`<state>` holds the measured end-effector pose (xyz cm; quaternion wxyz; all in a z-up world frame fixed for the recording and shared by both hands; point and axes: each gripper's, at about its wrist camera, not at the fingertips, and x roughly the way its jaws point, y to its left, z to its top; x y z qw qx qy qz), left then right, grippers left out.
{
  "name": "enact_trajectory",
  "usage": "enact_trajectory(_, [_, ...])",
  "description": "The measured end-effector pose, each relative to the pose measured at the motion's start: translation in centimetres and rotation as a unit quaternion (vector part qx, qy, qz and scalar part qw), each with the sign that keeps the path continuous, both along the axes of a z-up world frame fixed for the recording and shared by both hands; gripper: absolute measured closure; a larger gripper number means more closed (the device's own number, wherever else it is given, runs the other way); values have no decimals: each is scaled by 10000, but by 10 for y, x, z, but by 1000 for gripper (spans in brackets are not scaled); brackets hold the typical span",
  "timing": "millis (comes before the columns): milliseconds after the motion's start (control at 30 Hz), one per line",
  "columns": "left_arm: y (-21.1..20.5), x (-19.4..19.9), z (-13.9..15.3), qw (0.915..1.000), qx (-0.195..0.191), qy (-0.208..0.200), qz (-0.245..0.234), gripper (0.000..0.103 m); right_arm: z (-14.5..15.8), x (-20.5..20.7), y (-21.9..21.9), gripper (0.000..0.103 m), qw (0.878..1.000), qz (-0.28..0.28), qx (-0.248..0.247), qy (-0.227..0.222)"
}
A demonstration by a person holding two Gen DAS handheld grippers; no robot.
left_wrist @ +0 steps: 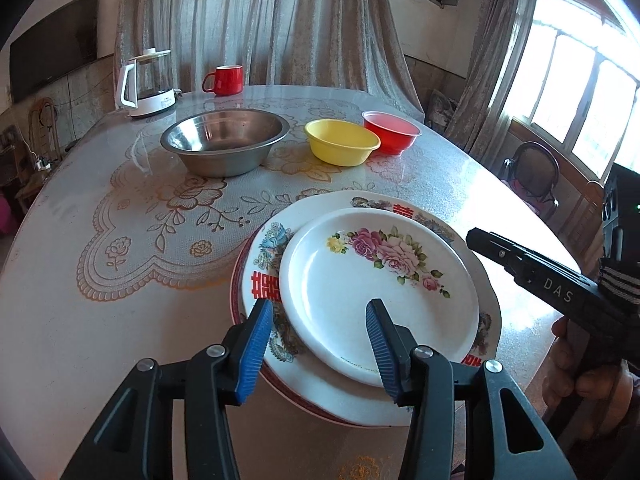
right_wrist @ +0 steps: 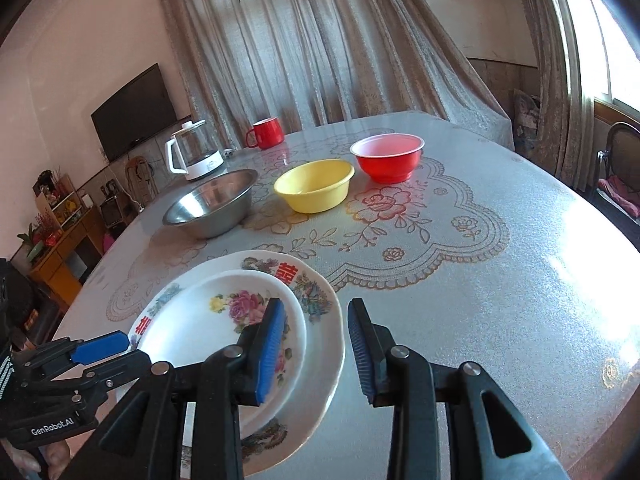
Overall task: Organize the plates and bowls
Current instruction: 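Open both grippers and withdraw them from the stacked rose-print plate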
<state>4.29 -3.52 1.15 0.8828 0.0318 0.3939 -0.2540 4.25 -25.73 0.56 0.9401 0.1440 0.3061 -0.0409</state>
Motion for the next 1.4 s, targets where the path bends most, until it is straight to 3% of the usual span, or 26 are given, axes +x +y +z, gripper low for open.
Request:
enact_trajectory(267, [22, 3, -6, 9993, -12, 64, 363, 54, -18, 0, 2, 74, 9997, 40, 56, 250])
enact_trajectory(367, [24, 3, -11, 9993, -59, 170, 341, 54, -17, 2, 11, 75, 9994, 47, -208, 267])
enact_trajectory(767, [17, -1, -15, 9996, -76, 215, 189, 54, -18, 4, 14, 75, 9992, 153, -170, 333])
enact_trajectory(1033, [15, -2, -10, 9990, 168, 9, 411, 54, -19, 5, 21, 70, 9984, 210, -371, 361])
enact_trajectory(1400, [18, 2, -10, 9975, 261, 55, 651, 54, -19, 7, 31, 64, 9964, 198, -701, 443])
